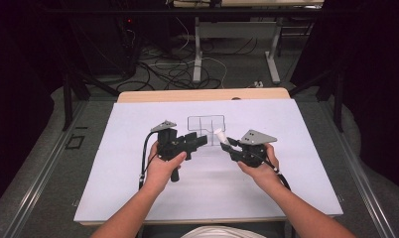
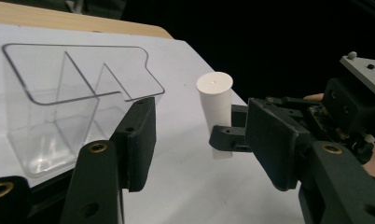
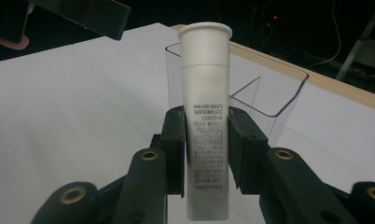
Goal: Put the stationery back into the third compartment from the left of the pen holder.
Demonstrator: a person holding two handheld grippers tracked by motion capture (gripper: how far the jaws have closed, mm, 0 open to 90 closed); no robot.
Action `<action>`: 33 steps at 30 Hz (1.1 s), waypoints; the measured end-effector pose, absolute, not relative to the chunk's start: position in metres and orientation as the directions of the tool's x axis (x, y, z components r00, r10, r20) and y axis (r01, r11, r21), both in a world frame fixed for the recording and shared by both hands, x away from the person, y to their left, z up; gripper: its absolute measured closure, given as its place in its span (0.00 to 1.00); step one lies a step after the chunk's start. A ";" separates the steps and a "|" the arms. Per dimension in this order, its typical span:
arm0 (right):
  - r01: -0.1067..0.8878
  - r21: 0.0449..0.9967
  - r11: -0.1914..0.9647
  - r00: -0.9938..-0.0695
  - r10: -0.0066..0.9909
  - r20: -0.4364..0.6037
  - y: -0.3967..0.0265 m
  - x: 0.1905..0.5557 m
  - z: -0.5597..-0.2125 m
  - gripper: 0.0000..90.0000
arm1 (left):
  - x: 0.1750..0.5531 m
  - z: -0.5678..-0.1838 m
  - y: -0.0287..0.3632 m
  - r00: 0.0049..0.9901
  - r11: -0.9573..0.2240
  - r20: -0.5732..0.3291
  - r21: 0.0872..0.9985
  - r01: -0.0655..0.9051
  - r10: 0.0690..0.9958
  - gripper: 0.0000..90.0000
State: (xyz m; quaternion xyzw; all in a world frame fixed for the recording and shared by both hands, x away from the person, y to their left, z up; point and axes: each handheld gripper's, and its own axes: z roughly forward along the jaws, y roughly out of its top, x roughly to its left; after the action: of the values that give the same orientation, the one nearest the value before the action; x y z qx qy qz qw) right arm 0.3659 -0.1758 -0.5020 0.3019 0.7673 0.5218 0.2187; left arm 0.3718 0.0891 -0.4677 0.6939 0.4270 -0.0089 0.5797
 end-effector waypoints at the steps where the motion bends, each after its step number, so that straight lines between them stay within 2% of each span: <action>1: 0.231 0.935 0.268 -0.721 0.693 -0.021 -0.176 0.366 -0.502 0.77 | 0.372 -0.468 0.087 0.636 0.033 -0.514 0.792 0.610 0.576 0.50; 19: 0.214 0.938 0.271 -0.733 0.679 -0.029 -0.171 0.361 -0.501 0.77 | 0.380 -0.478 0.053 0.621 0.039 -0.548 0.766 0.641 0.561 0.59; 33: 0.215 0.939 0.268 -0.748 0.664 -0.018 -0.167 0.359 -0.500 0.77 | 0.385 -0.482 0.045 0.596 0.064 -0.571 0.750 0.659 0.565 0.69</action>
State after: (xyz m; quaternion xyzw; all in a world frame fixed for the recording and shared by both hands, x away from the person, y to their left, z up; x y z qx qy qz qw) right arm 0.3586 -0.1670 -0.5001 0.2861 0.7681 0.5328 0.2103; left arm 0.3847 0.0447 -0.4821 0.6830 0.4478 -0.0407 0.5756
